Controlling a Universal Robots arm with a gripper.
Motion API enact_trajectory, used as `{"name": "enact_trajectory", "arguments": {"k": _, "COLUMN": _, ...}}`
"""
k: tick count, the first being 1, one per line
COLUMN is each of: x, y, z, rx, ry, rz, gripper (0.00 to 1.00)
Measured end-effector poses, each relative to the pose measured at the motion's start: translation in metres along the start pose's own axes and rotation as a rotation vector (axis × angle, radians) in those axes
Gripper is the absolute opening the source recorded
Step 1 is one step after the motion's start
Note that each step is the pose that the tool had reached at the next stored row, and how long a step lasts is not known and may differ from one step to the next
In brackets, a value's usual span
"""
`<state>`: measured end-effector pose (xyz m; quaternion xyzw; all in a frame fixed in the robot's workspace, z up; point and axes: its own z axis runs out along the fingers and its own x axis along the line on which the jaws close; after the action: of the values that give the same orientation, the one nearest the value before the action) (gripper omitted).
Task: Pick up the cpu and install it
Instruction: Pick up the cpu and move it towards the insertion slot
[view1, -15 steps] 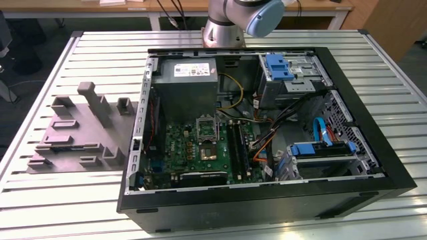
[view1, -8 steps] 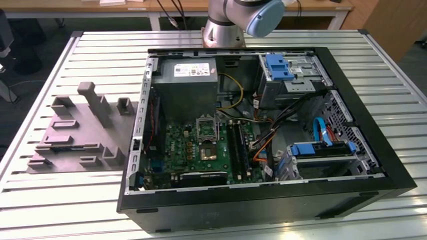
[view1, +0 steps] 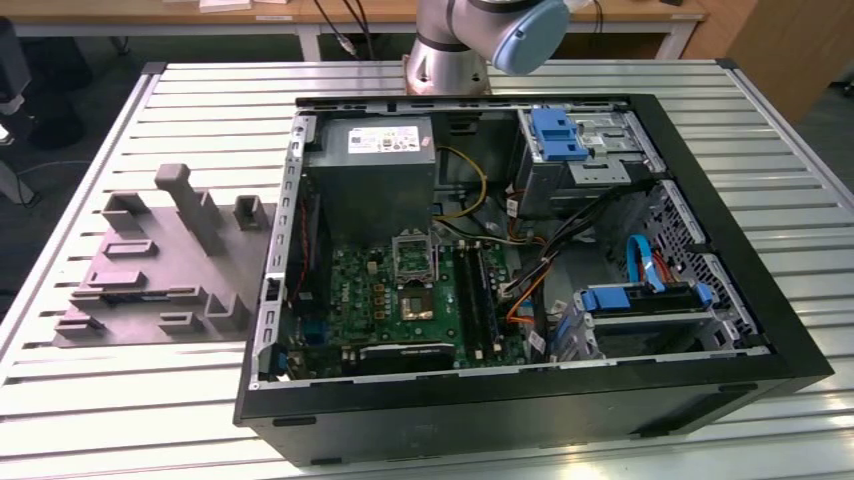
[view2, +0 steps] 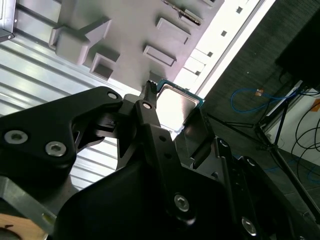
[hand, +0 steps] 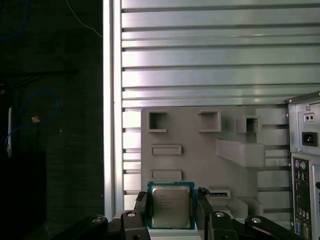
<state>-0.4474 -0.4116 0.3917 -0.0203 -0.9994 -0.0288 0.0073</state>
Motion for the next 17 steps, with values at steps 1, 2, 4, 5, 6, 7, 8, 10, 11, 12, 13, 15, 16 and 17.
{"name": "enact_trajectory", "arguments": {"k": 1, "x": -0.0011, "y": 0.0000, "z": -0.0001, "rx": 0.0001, "ry": 0.0001, "rz": 0.000, "gripper": 0.47}}
{"name": "enact_trajectory", "arguments": {"k": 2, "x": -0.0016, "y": 0.0001, "z": 0.0000, "rx": 0.0001, "ry": 0.0000, "rz": 0.000, "gripper": 0.47}}
{"name": "enact_trajectory", "arguments": {"k": 4, "x": -0.0018, "y": 0.0001, "z": 0.0000, "rx": 0.0001, "ry": 0.0000, "rz": 0.000, "gripper": 0.47}}
{"name": "enact_trajectory", "arguments": {"k": 5, "x": -0.0023, "y": 0.0001, "z": -0.0001, "rx": 0.0001, "ry": 0.0001, "rz": 0.000, "gripper": 0.47}}
{"name": "enact_trajectory", "arguments": {"k": 6, "x": -0.0025, "y": 0.0001, "z": -0.0001, "rx": 0.0000, "ry": 0.0001, "rz": 0.000, "gripper": 0.47}}
{"name": "enact_trajectory", "arguments": {"k": 7, "x": -0.0028, "y": 0.0001, "z": -0.0001, "rx": 0.0001, "ry": 0.0001, "rz": 0.000, "gripper": 0.47}}
{"name": "enact_trajectory", "arguments": {"k": 8, "x": -0.0030, "y": 0.0001, "z": 0.0000, "rx": 0.0000, "ry": 0.0000, "rz": 0.000, "gripper": 0.47}}
{"name": "enact_trajectory", "arguments": {"k": 10, "x": -0.0036, "y": 0.0001, "z": -0.0001, "rx": 0.0000, "ry": 0.0000, "rz": 0.000, "gripper": 0.47}}
{"name": "enact_trajectory", "arguments": {"k": 11, "x": -0.0041, "y": 0.0002, "z": -0.0001, "rx": 0.0000, "ry": 0.0000, "rz": 0.000, "gripper": 0.47}}
{"name": "enact_trajectory", "arguments": {"k": 12, "x": -0.0042, "y": 0.0002, "z": -0.0001, "rx": 0.0000, "ry": 0.0000, "rz": 0.000, "gripper": 0.47}}
{"name": "enact_trajectory", "arguments": {"k": 13, "x": -0.0044, "y": 0.0002, "z": -0.0001, "rx": 0.0000, "ry": 0.0000, "rz": 0.000, "gripper": 0.47}}
{"name": "enact_trajectory", "arguments": {"k": 15, "x": -0.0049, "y": 0.0002, "z": -0.0001, "rx": 0.0001, "ry": 0.0000, "rz": 0.000, "gripper": 0.47}}
{"name": "enact_trajectory", "arguments": {"k": 16, "x": -0.0051, "y": 0.0002, "z": -0.0001, "rx": 0.0000, "ry": 0.0000, "rz": 0.000, "gripper": 0.47}}
{"name": "enact_trajectory", "arguments": {"k": 17, "x": -0.0068, "y": 0.0003, "z": -0.0001, "rx": 0.0001, "ry": 0.0001, "rz": 0.000, "gripper": 0.47}}
